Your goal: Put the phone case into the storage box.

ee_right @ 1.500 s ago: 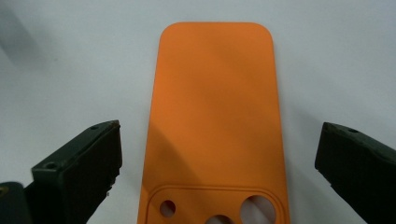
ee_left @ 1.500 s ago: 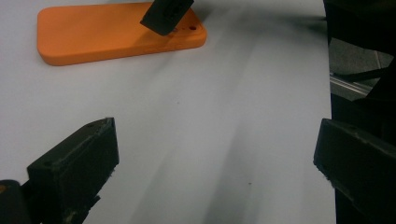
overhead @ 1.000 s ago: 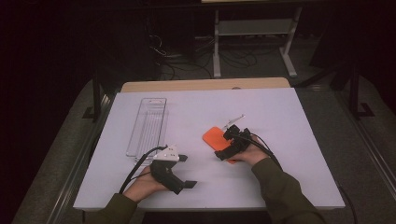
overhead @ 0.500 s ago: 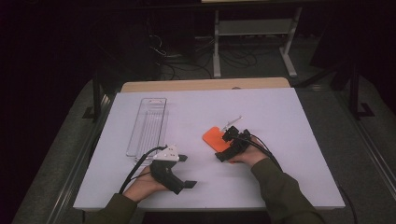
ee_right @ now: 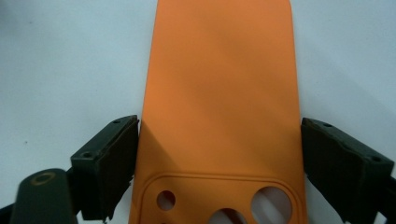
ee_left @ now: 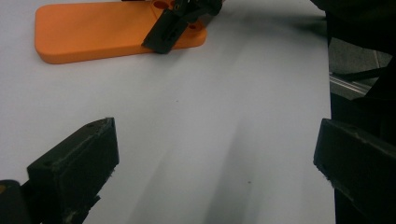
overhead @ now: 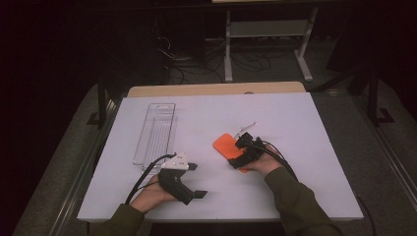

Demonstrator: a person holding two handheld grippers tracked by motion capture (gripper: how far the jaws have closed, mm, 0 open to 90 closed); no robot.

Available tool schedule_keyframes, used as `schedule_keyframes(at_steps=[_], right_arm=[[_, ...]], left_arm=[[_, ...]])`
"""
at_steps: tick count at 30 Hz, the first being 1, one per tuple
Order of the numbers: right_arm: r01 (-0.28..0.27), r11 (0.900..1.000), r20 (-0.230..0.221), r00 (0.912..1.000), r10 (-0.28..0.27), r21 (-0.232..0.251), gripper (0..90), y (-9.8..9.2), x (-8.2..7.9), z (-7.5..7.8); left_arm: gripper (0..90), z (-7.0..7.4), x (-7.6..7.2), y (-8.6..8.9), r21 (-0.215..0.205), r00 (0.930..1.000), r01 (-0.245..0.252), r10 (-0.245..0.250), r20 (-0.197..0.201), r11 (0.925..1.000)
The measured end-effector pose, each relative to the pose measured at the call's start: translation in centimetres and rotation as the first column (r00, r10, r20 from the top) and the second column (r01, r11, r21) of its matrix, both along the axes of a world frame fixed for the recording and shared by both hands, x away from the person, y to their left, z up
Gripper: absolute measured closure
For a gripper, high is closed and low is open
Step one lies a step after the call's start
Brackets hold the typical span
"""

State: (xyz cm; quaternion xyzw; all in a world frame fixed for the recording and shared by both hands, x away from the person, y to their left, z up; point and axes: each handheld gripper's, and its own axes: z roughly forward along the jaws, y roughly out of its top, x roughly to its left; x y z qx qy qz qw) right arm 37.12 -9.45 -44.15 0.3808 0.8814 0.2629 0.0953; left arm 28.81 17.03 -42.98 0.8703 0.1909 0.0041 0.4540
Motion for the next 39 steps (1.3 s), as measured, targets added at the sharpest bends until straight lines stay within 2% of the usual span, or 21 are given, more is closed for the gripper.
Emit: schedule_keyframes(at_steps=[8,10,19,32,37,39], right_arm=[[0.007,1.000,0.025,0.9997,-0.008,0.016,14.2,-0.13,-0.37,-0.23],[0.009,1.000,0.031,0.9995,-0.009,0.005,14.3,-0.04,-0.40,-0.20],[0.033,0.999,0.023,0.9992,-0.033,0.006,15.2,0.05,-0.47,-0.16],[0.026,0.999,0.014,0.9996,-0.027,0.018,15.4,-0.16,-0.23,-0.04],[0.042,0.997,-0.010,0.9991,-0.042,0.061,15.3,-0.47,-0.06,0.39],[0.039,0.996,-0.003,0.9993,-0.038,0.074,15.3,-0.69,0.01,0.62]], left_arm=[[0.0,-0.03,0.00,0.03,-0.006,1.0000,-0.005,0.005,0.002,1.0000],[0.0,-0.04,0.02,0.02,-0.006,1.0000,-0.005,0.005,0.003,1.0000],[0.0,0.05,-0.02,0.05,-0.001,1.0000,-0.004,0.004,-0.001,1.0000],[0.0,0.04,-0.03,0.03,-0.004,1.0000,-0.005,0.005,-0.005,1.0000],[0.0,0.01,-0.02,0.06,-0.009,1.0000,-0.004,0.004,-0.006,1.0000],[0.0,0.00,0.01,0.06,-0.007,1.0000,-0.001,0.001,-0.004,1.0000]])
